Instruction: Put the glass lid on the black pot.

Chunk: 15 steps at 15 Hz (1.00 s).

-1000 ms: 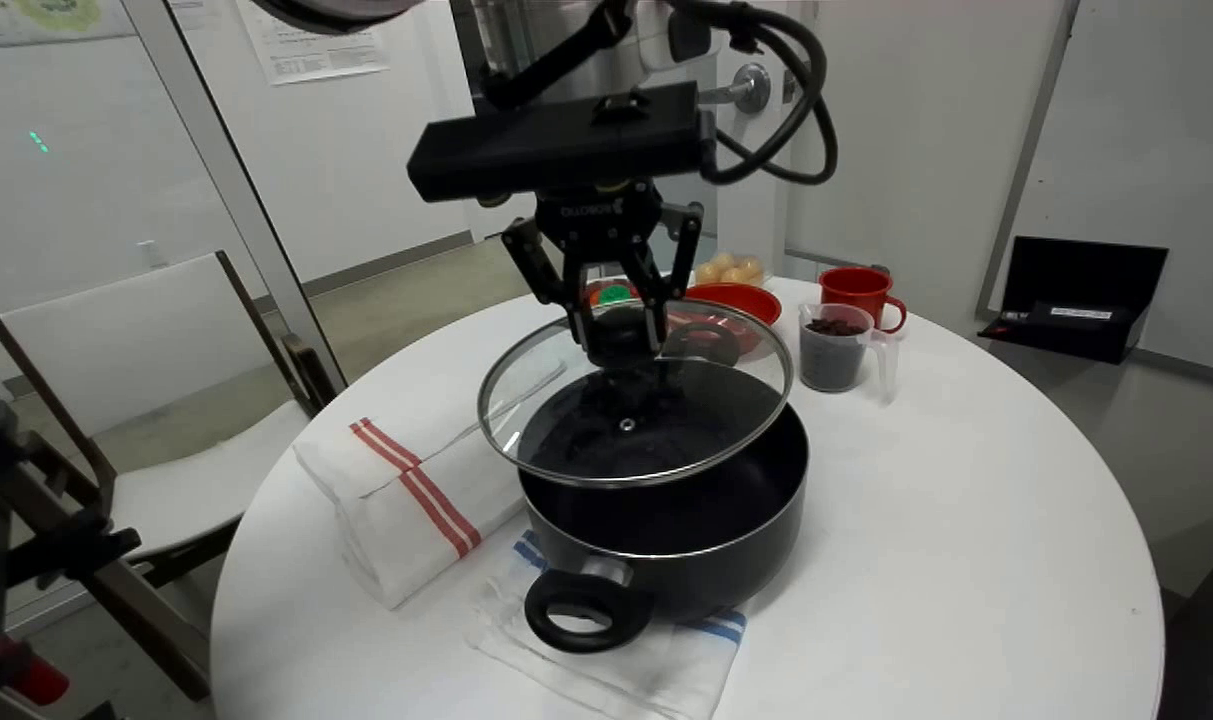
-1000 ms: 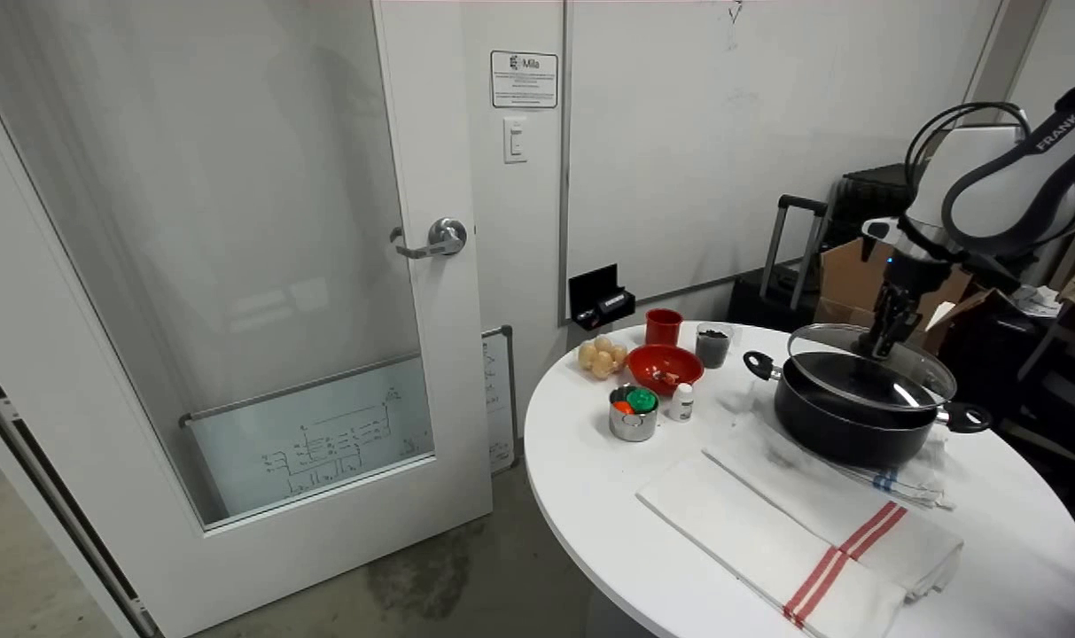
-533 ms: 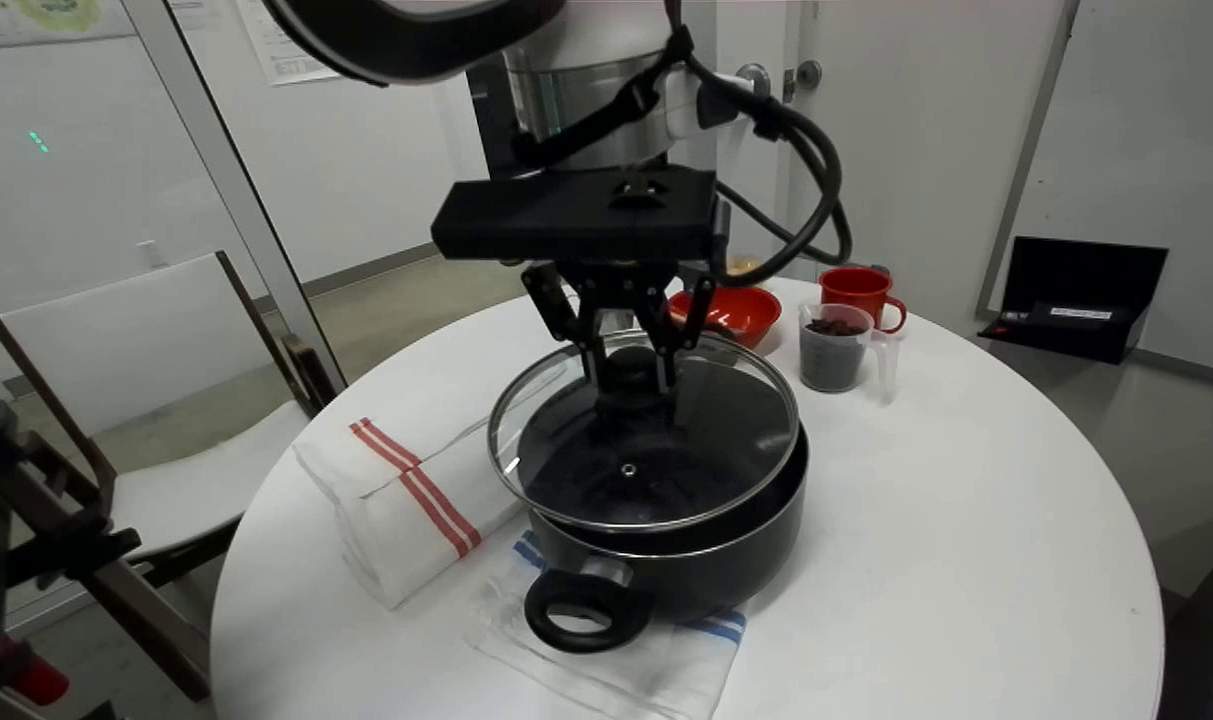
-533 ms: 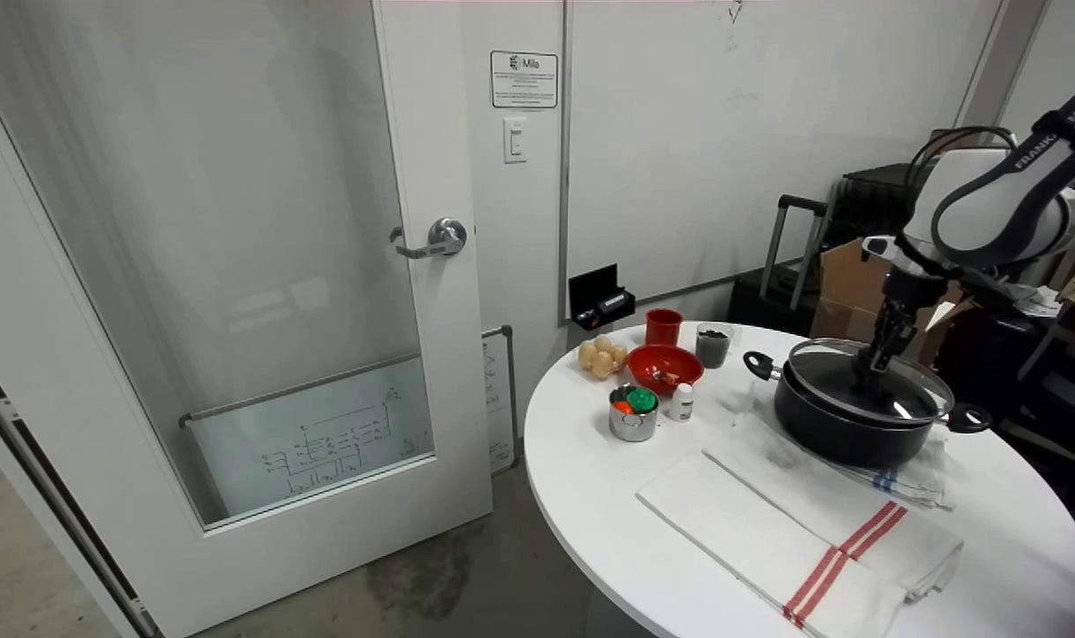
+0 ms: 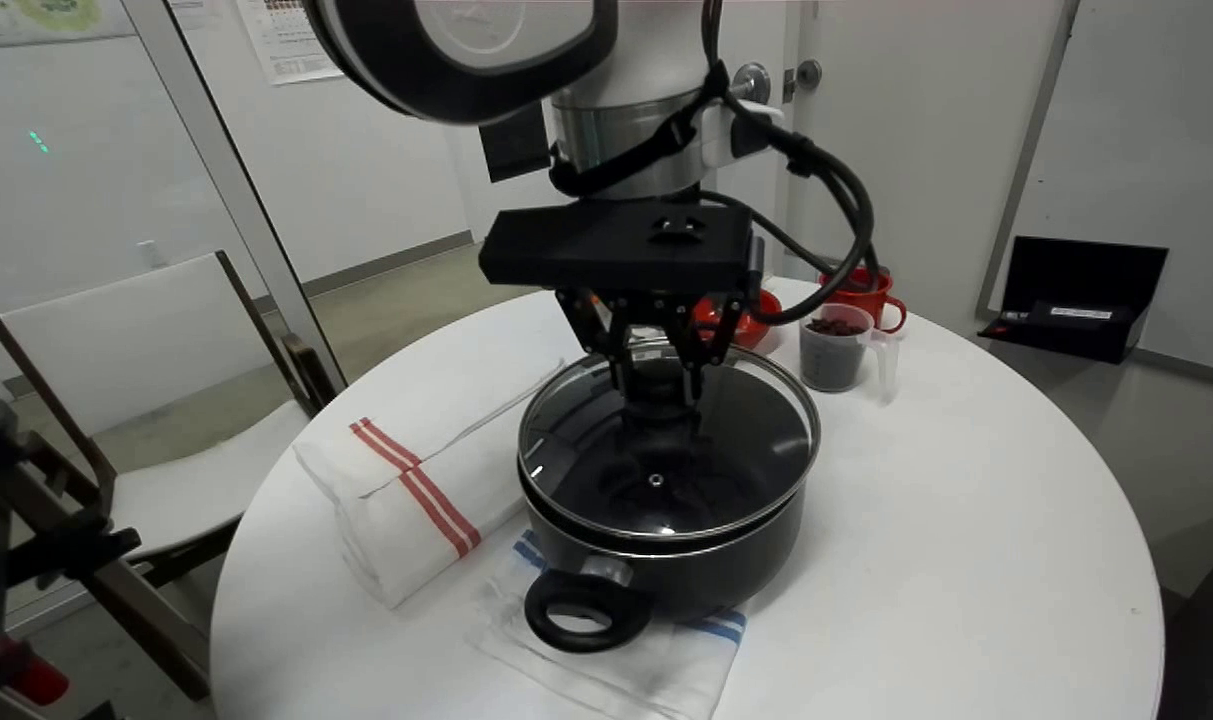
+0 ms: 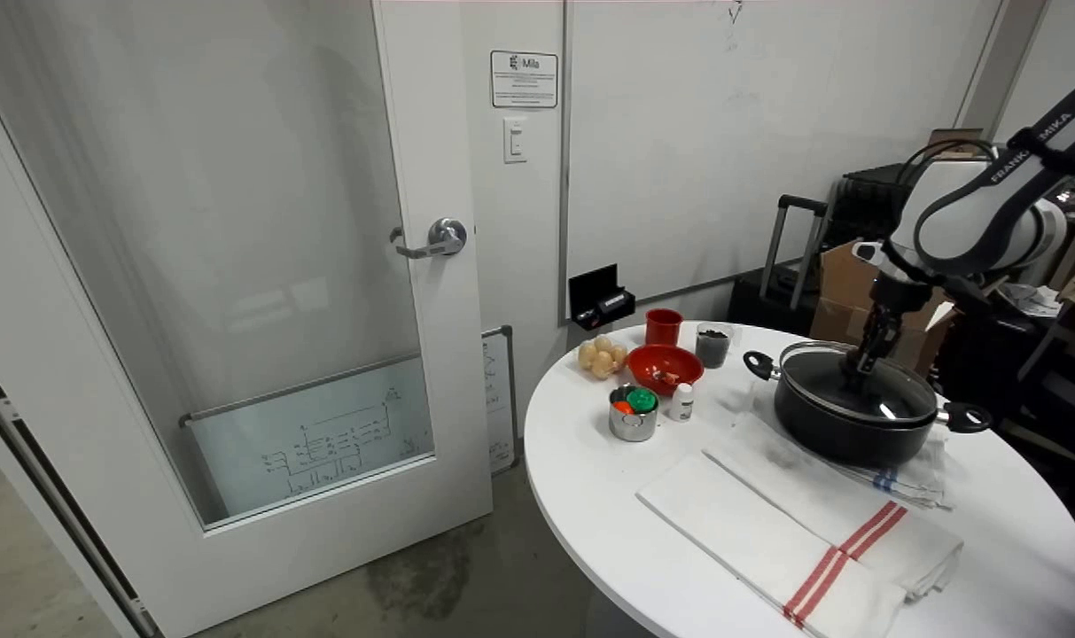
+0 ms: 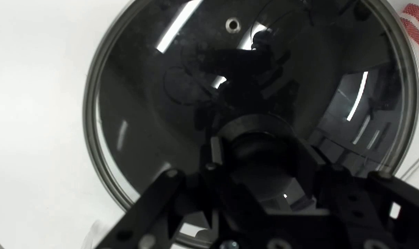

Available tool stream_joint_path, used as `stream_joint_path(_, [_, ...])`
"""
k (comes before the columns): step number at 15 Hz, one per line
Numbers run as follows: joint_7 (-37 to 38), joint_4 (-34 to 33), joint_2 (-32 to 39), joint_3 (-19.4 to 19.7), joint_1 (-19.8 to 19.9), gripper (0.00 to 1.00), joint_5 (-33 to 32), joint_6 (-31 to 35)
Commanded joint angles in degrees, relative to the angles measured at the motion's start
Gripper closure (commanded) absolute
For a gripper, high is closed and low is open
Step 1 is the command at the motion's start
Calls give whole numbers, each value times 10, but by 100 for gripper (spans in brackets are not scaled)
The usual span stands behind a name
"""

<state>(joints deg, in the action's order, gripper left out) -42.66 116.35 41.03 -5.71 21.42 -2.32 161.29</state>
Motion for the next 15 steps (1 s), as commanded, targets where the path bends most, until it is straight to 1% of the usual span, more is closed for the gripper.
stream_joint_path(1, [10,-21,11,-6,6,74,3,5])
stream_joint_path(6, [15,-17,10,-5,8,74,1,8])
stream_joint_path(15, [14,20,-7,-12,2,74,-5,34])
